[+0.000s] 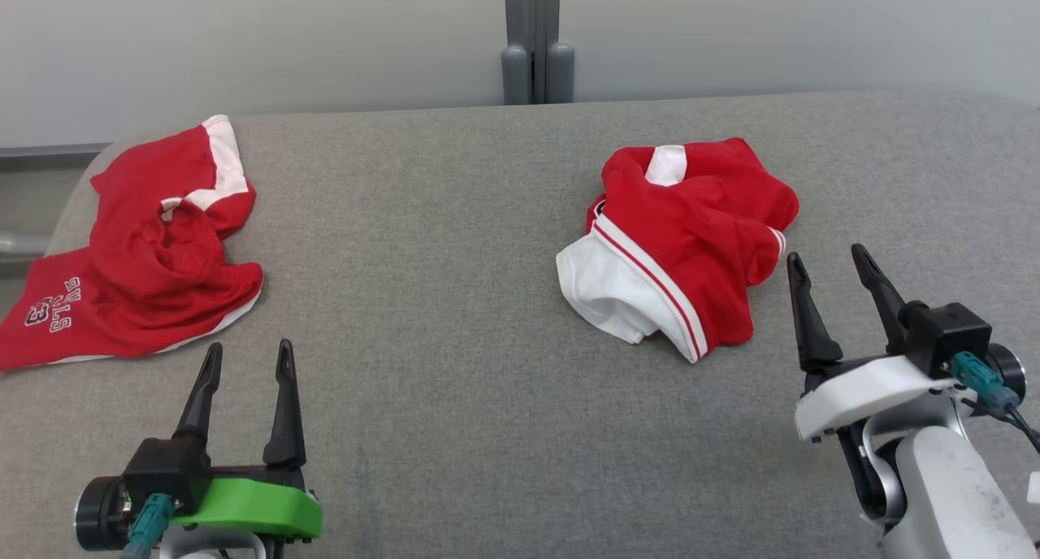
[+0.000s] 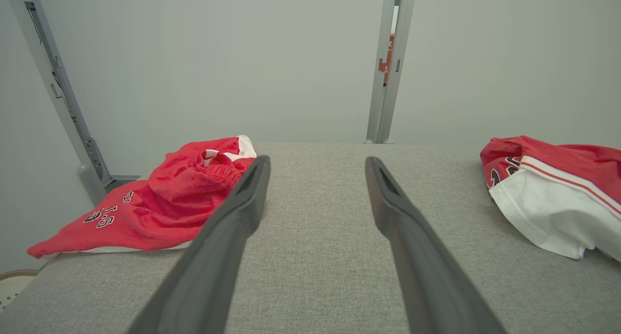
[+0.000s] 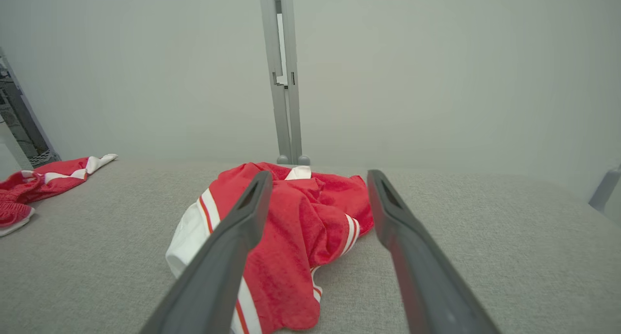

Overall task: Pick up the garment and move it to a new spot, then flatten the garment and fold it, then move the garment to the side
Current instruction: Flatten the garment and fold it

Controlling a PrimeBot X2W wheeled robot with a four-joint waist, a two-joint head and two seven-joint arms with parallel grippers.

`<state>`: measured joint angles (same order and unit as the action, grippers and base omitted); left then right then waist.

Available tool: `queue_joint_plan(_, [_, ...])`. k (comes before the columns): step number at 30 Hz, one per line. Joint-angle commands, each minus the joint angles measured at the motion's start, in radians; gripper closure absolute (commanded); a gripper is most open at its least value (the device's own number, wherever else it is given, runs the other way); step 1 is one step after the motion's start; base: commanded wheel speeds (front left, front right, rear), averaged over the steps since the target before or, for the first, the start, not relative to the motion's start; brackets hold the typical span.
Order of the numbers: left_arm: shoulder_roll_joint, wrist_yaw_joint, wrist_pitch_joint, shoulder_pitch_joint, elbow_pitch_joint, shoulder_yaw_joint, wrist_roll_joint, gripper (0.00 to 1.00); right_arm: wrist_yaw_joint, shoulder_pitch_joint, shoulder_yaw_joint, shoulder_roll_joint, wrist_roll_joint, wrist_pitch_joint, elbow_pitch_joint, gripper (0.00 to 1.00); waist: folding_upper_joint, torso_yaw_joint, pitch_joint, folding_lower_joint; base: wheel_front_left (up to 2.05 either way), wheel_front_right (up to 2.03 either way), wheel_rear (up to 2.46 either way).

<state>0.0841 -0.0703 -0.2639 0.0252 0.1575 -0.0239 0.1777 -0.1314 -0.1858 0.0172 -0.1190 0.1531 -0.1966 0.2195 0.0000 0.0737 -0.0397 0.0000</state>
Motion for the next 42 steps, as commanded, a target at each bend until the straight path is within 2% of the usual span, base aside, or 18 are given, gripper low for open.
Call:
queue_joint_plan(1, [-0.001, -0.003, -0.001, 0.022, -0.001, 0.000, -0.006, 0.00, 0.001, -0.035, 0.004, -0.012, -0.010, -0.004, 0.026, 0.00, 0.0000, 0.017, -0.021, 0.0000, 0.00, 0.00, 0.00])
queue_joint_plan(9, [-0.017, -0.004, -0.001, 0.065, 0.005, -0.018, -0.014, 0.00, 0.001, -0.164, 0.024, -0.036, 0.001, -0.014, 0.215, 0.00, 0.0000, 0.058, -0.094, 0.0000, 0.00, 0.00, 0.00])
queue_joint_plan(18, [-0.028, -0.007, -0.001, 0.120, 0.011, -0.043, -0.015, 0.00, 0.001, -0.241, 0.027, -0.047, 0.032, -0.044, 0.466, 0.00, 0.0000, 0.108, -0.162, 0.0000, 0.00, 0.00, 0.00])
queue_joint_plan(28, [-0.032, 0.001, -0.001, 0.140, 0.027, -0.063, -0.009, 0.00, 0.001, -0.296, 0.042, -0.022, 0.073, -0.062, 0.694, 0.00, 0.0000, 0.141, -0.175, 0.0000, 0.00, 0.00, 0.00])
queue_joint_plan(29, [-0.033, 0.001, -0.001, 0.141, 0.027, -0.063, -0.008, 0.00, 0.001, -0.295, 0.043, -0.017, 0.083, -0.061, 0.710, 0.19, 0.0000, 0.141, -0.174, 0.0000, 0.00, 0.00, 0.00])
queue_joint_plan(30, [-0.033, 0.001, -0.001, 0.141, 0.028, -0.062, -0.007, 0.00, 0.001, -0.293, 0.045, -0.009, 0.098, -0.060, 0.727, 0.76, 0.0000, 0.141, -0.172, 0.0000, 0.00, 0.00, 0.00])
queue_joint_plan(31, [-0.033, 0.002, -0.001, 0.141, 0.029, -0.061, -0.007, 0.00, 0.001, -0.292, 0.049, -0.005, 0.107, -0.061, 0.738, 1.00, 0.0000, 0.140, -0.170, 0.0000, 0.00, 0.00, 0.00])
queue_joint_plan(35, [-0.033, 0.002, -0.001, 0.134, 0.034, -0.054, -0.008, 0.00, 0.002, -0.302, 0.052, -0.022, 0.141, -0.064, 0.748, 1.00, 0.0000, 0.132, -0.156, 0.0000, 0.00, 0.00, 0.00])
queue_joint_plan(42, [-0.033, 0.005, -0.001, 0.109, 0.036, -0.045, -0.013, 0.00, 0.002, -0.284, -0.003, -0.075, 0.133, -0.068, 0.591, 1.00, 0.0000, 0.115, -0.112, 0.0000, 0.00, 0.00, 0.00])
